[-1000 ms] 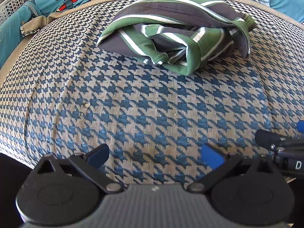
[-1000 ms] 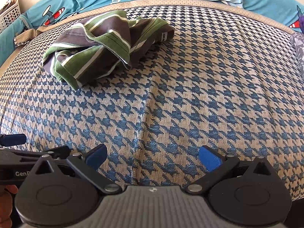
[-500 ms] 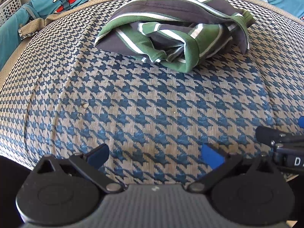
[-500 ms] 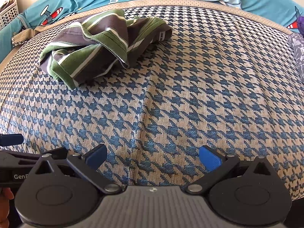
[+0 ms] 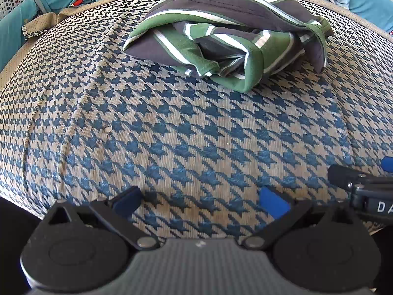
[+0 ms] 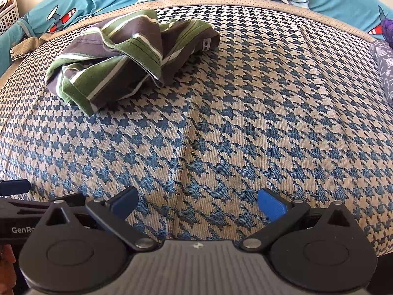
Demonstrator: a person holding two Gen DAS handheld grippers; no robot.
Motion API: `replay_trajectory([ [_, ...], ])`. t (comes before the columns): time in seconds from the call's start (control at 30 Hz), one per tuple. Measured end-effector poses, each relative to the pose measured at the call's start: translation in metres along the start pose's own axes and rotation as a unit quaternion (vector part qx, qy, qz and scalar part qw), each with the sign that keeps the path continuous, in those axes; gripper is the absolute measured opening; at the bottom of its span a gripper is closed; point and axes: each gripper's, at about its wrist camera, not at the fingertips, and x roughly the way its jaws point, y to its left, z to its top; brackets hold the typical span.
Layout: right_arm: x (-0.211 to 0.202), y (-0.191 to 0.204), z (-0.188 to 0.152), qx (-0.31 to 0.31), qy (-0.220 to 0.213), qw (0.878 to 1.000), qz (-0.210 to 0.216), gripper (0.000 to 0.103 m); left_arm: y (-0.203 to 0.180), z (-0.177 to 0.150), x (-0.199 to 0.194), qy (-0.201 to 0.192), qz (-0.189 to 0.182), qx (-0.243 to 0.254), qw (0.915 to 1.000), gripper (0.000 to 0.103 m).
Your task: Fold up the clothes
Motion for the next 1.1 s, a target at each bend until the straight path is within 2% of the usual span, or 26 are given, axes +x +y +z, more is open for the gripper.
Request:
replay_trajectory([
  [0.3,0.001,0.001,-0.001,0.0,-0.019,1.0,-0.008,0.103,-0.007,-0.005,-0.002,-0.005,0.006,0.011,0.9999,0.103],
  [0.53,0.008,0.003,0.005,-0.007,-0.015,1.0,-0.013,0.103,-0.024,-0.001,-0.003,-0.01,0.005,0.015,0.9998,0.103],
  [0.67,0.011,0.005,0.016,-0.01,-0.004,1.0,-0.01,0.103,-0.014,0.017,-0.012,-0.032,-0.014,0.007,0.9994,0.103],
  [0.8,0.005,0.002,0.028,0.006,-0.022,1.0,0.007,0.102,0.007,0.041,-0.016,-0.061,-0.013,0.005,0.998,0.103],
  [0.97,-0.003,0.006,0.054,-0.014,-0.062,0.998,0.016,0.092,0.013,0.066,-0.019,-0.088,-0.007,0.01,0.9961,0.103],
  [1.1,-0.012,0.013,0.072,-0.06,-0.088,0.994,0.029,0.082,0.023,0.091,-0.012,-0.1,0.002,0.023,0.9947,0.103],
])
